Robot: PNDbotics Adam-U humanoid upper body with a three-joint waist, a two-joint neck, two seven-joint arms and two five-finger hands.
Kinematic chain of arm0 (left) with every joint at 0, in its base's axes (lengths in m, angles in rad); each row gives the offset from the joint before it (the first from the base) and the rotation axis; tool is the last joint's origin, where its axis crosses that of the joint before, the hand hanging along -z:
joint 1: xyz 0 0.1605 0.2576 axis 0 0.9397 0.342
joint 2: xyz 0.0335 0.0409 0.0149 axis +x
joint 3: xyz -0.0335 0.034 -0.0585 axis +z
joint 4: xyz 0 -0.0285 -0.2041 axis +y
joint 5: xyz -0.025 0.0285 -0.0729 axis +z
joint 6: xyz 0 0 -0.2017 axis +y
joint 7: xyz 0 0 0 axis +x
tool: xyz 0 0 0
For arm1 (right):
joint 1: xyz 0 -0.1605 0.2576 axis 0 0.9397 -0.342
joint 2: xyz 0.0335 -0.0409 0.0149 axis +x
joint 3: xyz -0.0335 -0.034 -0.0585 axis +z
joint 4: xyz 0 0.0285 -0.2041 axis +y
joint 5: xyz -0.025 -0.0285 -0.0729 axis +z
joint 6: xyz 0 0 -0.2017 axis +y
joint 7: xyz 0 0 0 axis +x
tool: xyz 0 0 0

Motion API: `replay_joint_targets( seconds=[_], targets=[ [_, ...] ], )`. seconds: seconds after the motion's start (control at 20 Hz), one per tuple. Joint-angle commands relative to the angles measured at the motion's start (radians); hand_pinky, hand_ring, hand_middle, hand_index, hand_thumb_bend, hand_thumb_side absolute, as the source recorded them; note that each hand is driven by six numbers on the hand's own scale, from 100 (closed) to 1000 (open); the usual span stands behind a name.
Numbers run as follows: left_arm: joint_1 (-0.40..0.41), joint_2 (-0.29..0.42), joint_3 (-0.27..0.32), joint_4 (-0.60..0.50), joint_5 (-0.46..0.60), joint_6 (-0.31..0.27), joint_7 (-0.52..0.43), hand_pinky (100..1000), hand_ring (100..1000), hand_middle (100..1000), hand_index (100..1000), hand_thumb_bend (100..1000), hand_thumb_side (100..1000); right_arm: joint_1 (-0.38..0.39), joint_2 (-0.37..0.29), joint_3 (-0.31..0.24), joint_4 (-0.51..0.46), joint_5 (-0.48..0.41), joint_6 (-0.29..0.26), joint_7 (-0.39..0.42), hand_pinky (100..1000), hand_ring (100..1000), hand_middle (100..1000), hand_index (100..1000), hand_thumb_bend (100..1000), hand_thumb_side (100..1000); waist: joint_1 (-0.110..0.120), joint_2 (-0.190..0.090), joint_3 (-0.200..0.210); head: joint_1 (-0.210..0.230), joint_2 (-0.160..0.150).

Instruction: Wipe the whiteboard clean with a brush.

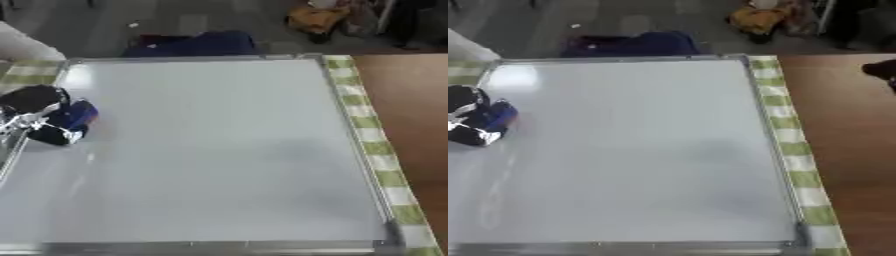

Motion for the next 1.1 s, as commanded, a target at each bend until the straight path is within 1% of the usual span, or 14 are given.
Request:
replay_joint_targets(
  seconds=[0.05,0.25,0.35,0.6,0.65,0.8,0.85,1.0,1.05,1.1],
  targets=[
    [-0.006,0.006,-0.005,0.015,-0.032,-0.02,-0.021,699,466,267,171,277,508,-0.007,-0.023,-0.005,-0.014,0.002,0.001,-0.004,764,641,506,586,228,1000,-0.002,-0.016,-0.003,-0.005,-0.007],
    [-0.005,0.009,-0.009,0.015,-0.069,-0.025,-0.017,711,462,266,168,192,461,-0.006,-0.023,-0.005,-0.014,0.002,0.004,-0.008,764,642,506,586,227,1000,-0.001,-0.019,-0.001,-0.007,-0.003],
    [-0.004,0.009,-0.01,0.02,-0.083,-0.034,-0.015,712,462,266,168,163,456,-0.004,-0.023,-0.006,-0.014,0.002,0.005,-0.009,764,642,506,586,226,1000,0.0,-0.021,0.001,-0.008,-0.001],
    [-0.002,0.008,-0.012,0.032,-0.076,-0.069,-0.034,706,458,261,168,169,469,-0.002,-0.023,-0.005,-0.014,0.004,0.007,-0.011,764,641,506,586,228,1000,0.0,-0.023,0.002,-0.01,0.002],
    [0.0,0.007,-0.012,0.038,-0.068,-0.079,-0.045,694,453,255,170,196,492,-0.002,-0.023,-0.006,-0.014,0.005,0.007,-0.012,765,642,505,586,228,1000,0.0,-0.023,0.002,-0.011,0.002],
    [0.003,0.008,-0.012,0.049,-0.032,-0.105,-0.086,690,452,253,173,228,523,0.0,-0.022,-0.008,-0.014,0.007,0.008,-0.015,765,642,505,586,227,1000,0.0,-0.026,0.002,-0.014,0.004],
    [0.004,0.008,-0.013,0.049,-0.022,-0.109,-0.098,689,456,259,180,272,563,0.0,-0.022,-0.008,-0.014,0.007,0.009,-0.016,765,642,505,586,226,1000,0.0,-0.026,0.002,-0.015,0.004],
    [0.008,0.009,-0.014,0.049,0.006,-0.117,-0.13,687,461,263,185,310,602,0.001,-0.022,-0.008,-0.014,0.008,0.009,-0.02,765,642,505,586,226,1000,0.0,-0.028,0.003,-0.018,0.004],
    [0.01,0.009,-0.014,0.048,0.014,-0.119,-0.139,688,463,266,188,336,619,0.001,-0.022,-0.009,-0.014,0.009,0.01,-0.02,766,642,505,586,226,1000,-0.001,-0.028,0.003,-0.019,0.004],
    [0.011,0.01,-0.014,0.047,0.022,-0.121,-0.147,687,462,265,188,338,623,0.001,-0.021,-0.009,-0.014,0.009,0.01,-0.021,766,642,505,586,226,1000,-0.001,-0.029,0.003,-0.02,0.004]
  ],
)
